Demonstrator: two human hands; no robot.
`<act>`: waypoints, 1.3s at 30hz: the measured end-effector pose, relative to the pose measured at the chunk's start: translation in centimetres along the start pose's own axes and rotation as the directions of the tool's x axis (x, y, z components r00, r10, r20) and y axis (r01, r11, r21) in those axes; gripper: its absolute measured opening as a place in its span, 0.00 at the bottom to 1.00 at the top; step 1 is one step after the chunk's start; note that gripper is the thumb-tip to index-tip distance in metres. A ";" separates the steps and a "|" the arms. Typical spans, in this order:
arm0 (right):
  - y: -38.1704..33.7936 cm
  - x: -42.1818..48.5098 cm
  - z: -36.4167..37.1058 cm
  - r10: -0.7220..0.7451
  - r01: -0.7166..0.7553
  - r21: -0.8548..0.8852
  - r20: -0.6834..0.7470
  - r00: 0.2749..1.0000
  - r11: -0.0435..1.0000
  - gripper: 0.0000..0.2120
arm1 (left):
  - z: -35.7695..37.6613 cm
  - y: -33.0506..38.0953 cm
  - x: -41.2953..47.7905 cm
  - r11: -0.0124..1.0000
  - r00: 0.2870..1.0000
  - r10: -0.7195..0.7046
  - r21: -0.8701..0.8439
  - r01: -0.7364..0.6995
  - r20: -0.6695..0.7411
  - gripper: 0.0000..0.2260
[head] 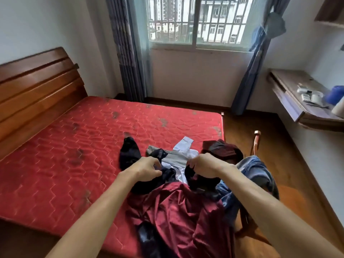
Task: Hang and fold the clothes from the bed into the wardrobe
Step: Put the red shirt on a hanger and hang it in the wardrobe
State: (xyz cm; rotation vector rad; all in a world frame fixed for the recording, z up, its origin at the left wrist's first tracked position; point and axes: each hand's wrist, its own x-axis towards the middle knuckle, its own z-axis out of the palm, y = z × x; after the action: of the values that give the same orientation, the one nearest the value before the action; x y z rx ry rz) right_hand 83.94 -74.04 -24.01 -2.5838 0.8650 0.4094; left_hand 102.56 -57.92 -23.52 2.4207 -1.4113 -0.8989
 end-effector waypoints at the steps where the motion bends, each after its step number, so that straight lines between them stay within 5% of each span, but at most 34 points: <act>1: 0.8 0.8 1.0 0.010 -0.010 0.020 0.000 1.000 1.000 0.18 | 1.1 -0.4 1.3 1.000 1.000 0.000 0.004 0.000 0.022 0.15; 7: 6.0 6.0 9.0 0.138 -0.146 0.231 0.050 0.989 0.962 0.16 | 8.5 -2.4 9.9 1.000 0.989 0.006 0.001 -0.006 0.145 0.15; 17: 16.3 15.5 23.7 0.286 -0.340 0.320 0.205 0.936 0.884 0.19 | 23.8 -4.0 24.8 0.998 0.979 0.052 -0.033 -0.046 0.199 0.14; 24: 22.0 21.5 33.9 0.412 -0.456 0.309 0.200 0.889 0.835 0.21 | 36.1 -7.0 34.3 0.937 0.961 0.234 0.231 -0.263 0.145 0.14; 27: 23.0 22.0 37.2 0.472 -0.514 0.300 0.202 0.858 0.804 0.23 | 39.5 -8.4 36.0 0.898 0.940 0.263 0.302 -0.321 0.217 0.25; 30: 23.1 21.2 39.2 0.526 -0.573 0.216 0.239 0.816 0.791 0.29 | 40.9 -10.3 36.0 0.922 0.952 0.164 0.305 -0.241 0.257 0.29; 34: 22.7 19.1 38.9 0.559 -0.581 0.270 0.158 0.814 0.768 0.12 | 39.7 -11.5 34.4 0.884 0.949 0.115 0.405 -0.233 0.294 0.13; 39: 21.4 16.2 32.7 0.526 -0.503 0.293 0.002 0.851 0.813 0.10 | 32.6 -9.5 32.2 0.885 0.955 0.198 0.379 -0.271 0.221 0.10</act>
State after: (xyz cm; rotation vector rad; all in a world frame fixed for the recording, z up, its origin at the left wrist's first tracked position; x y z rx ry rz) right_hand 78.15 -83.57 -64.85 -2.0843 1.5433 0.2981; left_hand 101.72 -75.87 -66.74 2.4066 -2.0930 -0.8445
